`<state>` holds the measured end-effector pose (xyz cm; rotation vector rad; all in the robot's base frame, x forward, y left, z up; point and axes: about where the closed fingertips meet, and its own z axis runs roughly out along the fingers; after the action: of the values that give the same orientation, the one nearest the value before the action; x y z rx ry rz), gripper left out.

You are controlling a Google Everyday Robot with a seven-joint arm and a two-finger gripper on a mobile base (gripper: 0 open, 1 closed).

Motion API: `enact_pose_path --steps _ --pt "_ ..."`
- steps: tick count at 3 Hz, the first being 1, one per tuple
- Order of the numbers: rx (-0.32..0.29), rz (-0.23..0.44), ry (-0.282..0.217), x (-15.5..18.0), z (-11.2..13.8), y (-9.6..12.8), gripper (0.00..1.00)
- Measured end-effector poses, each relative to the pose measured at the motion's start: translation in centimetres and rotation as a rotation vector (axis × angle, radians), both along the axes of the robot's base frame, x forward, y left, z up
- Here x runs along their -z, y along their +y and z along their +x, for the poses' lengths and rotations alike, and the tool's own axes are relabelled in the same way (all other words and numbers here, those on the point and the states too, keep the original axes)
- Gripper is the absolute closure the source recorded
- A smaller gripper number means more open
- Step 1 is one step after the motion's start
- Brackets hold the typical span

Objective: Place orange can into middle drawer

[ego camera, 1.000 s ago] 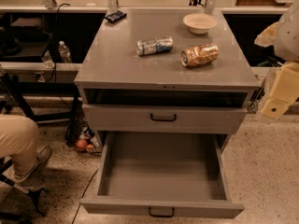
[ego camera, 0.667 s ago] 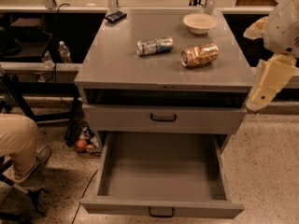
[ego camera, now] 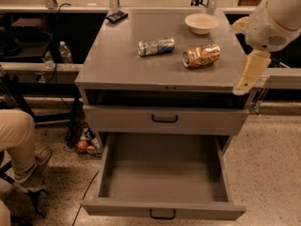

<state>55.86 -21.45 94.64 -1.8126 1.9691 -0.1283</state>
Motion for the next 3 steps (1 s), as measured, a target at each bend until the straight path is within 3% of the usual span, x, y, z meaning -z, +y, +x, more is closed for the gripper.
enact_pose_path --steps 1,3 --pt "-0.006 -0.026 -0.036 2.3 4.9 -0.7 0.00" --pt "-0.051 -0.050 -0.035 2.9 5.9 -1.1 0.00"
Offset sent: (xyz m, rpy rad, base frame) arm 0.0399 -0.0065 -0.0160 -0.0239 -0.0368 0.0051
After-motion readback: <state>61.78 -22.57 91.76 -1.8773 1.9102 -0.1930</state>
